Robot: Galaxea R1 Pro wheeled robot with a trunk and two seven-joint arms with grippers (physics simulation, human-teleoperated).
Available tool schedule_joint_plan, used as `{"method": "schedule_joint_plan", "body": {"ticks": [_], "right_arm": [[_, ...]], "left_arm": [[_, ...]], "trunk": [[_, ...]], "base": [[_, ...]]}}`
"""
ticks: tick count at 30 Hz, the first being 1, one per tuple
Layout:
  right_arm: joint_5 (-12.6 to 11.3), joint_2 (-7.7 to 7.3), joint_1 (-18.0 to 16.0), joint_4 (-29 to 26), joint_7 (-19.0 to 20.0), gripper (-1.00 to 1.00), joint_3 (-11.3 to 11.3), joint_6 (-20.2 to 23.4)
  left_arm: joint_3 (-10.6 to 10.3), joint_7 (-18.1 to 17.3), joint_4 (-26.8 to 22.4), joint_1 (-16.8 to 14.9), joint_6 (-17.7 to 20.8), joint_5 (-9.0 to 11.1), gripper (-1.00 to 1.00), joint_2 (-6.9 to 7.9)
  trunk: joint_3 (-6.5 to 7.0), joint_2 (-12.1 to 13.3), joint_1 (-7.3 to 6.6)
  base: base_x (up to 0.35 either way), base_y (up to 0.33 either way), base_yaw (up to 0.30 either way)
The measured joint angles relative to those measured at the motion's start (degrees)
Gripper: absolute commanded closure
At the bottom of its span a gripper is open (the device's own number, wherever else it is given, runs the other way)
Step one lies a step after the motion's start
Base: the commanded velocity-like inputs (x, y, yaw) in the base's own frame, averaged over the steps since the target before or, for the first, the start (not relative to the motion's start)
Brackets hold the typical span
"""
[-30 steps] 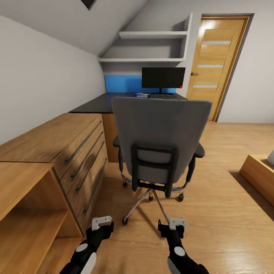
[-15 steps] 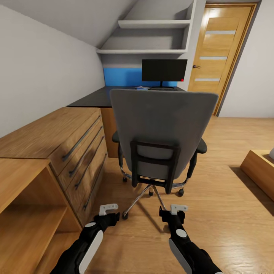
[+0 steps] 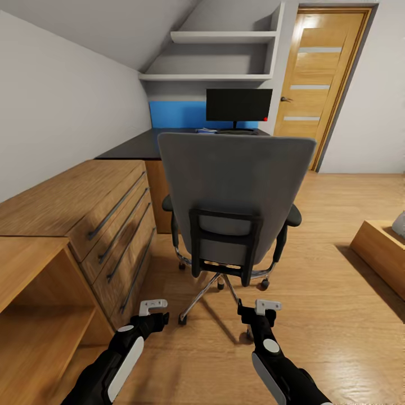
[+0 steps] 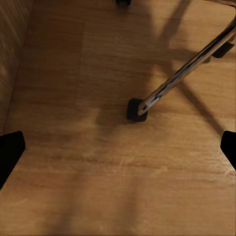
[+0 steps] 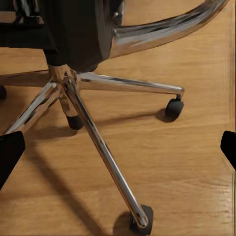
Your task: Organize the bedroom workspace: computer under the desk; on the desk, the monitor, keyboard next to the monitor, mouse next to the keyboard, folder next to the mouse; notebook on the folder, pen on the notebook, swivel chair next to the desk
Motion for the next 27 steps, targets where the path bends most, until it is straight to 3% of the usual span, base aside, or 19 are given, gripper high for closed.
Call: {"method": "schedule_joint_plan", "body": {"ticks": [10,18,20,21,22,27], "right_arm": [[0.0,-0.05,0.0,-0.3,-2.7,-1.0,-0.1,-0.6],[0.0,-0.05,0.0,-0.4,-3.0,-1.0,0.0,-0.7],[0.1,-0.05,0.0,-0.4,-3.1,-1.0,0.0,-0.8],[0.2,-0.06,0.0,-0.4,-3.1,-1.0,0.0,-1.1],[0.3,-0.08,0.0,-0.4,-3.1,-1.0,0.0,-1.3],[0.4,-0.45,0.0,-0.7,-3.2,-1.0,-0.1,-2.4]], "left_arm": [[-0.1,-0.1,2.2,0.0,-0.1,0.0,-1.0,0.58],[0.1,-0.1,2.5,0.0,-0.7,0.0,-1.0,0.83],[0.2,-0.1,2.5,0.0,-1.8,0.0,-1.0,0.87],[0.5,0.0,2.7,0.0,-6.0,0.0,-1.0,0.91],[0.6,0.1,2.9,0.0,-7.2,0.1,-1.0,0.89],[0.8,0.3,3.9,-0.1,-10.7,0.1,-1.0,0.76]], "trunk": [[0.64,0.0,0.0],[0.8,0.0,0.0],[0.81,0.0,0.0],[0.82,0.0,0.0],[0.82,0.0,0.0],[0.82,0.0,0.0]], "base": [[0.0,0.0,-0.198],[0.03,0.0,-0.047],[0.016,0.0,-0.008],[0.007,0.0,-0.004],[0.006,0.0,-0.003],[0.003,0.0,-0.002]]}}
